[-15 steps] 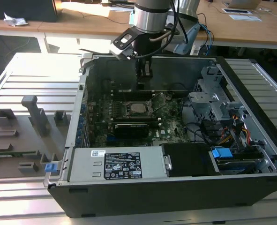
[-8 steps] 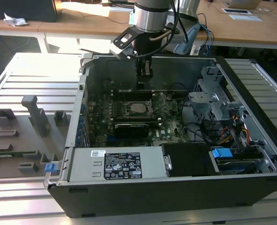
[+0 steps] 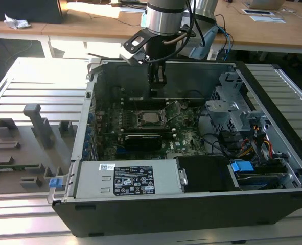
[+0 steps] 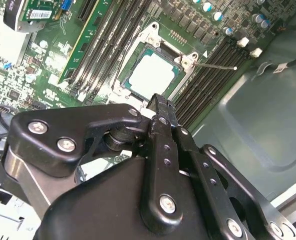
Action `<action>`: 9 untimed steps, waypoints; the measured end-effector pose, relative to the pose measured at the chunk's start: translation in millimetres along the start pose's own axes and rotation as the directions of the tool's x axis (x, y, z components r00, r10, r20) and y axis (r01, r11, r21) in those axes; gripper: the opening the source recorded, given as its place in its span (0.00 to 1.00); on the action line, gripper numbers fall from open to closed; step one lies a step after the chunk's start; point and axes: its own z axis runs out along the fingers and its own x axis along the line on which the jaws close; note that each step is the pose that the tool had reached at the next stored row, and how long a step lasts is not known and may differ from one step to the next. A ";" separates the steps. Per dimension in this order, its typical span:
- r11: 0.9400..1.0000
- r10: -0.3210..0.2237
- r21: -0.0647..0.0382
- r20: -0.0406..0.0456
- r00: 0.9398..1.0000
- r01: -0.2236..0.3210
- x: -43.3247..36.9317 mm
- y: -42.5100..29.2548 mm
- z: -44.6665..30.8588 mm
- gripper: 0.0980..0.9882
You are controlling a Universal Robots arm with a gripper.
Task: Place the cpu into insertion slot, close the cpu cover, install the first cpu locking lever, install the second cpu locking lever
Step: 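Close the cpu cover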
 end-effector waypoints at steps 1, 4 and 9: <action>1.000 0.000 0.000 0.000 1.000 0.000 -0.2 3.3 -0.1 0.01; 1.000 0.000 0.000 0.000 1.000 0.000 -0.8 12.5 -0.4 0.01; 1.000 0.000 0.000 0.000 1.000 0.000 -2.3 36.0 -1.4 0.01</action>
